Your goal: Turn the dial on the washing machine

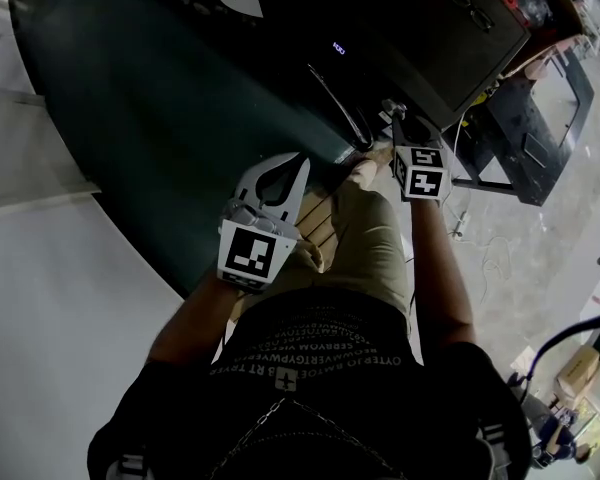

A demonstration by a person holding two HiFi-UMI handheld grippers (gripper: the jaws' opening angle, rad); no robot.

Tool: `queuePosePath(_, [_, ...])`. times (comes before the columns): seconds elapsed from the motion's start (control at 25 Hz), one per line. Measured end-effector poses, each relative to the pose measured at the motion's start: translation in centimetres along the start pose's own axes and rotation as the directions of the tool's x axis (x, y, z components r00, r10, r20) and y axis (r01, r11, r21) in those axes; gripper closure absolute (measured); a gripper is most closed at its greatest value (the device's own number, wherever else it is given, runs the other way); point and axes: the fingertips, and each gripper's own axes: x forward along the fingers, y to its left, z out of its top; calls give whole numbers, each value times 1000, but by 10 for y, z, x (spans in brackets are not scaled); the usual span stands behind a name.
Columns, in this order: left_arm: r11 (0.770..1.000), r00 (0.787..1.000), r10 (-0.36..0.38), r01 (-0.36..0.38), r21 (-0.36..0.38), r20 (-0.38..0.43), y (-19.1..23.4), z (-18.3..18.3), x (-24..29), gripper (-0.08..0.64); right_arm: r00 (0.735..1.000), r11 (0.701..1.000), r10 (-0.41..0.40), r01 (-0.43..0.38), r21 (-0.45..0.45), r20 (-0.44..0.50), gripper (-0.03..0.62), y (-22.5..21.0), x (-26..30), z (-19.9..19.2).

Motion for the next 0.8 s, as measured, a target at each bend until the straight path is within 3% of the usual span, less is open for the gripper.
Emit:
queuePosePath(0.24, [1000, 1000, -18, 18, -14, -20, -10, -10, 5, 554, 998, 999, -51, 52, -17, 21, 549, -8, 8, -4])
queuePosePath(0.48, [1000, 1000, -26, 25, -14, -18, -21, -8, 6, 554, 998, 998, -43, 45, 46, -38, 526, -15, 9, -24])
queuePosePath(0.8, [1000, 1000, 0, 0, -18, -8, -9, -3, -4, 554, 999, 999, -38, 39, -19, 9, 515, -7, 2, 6])
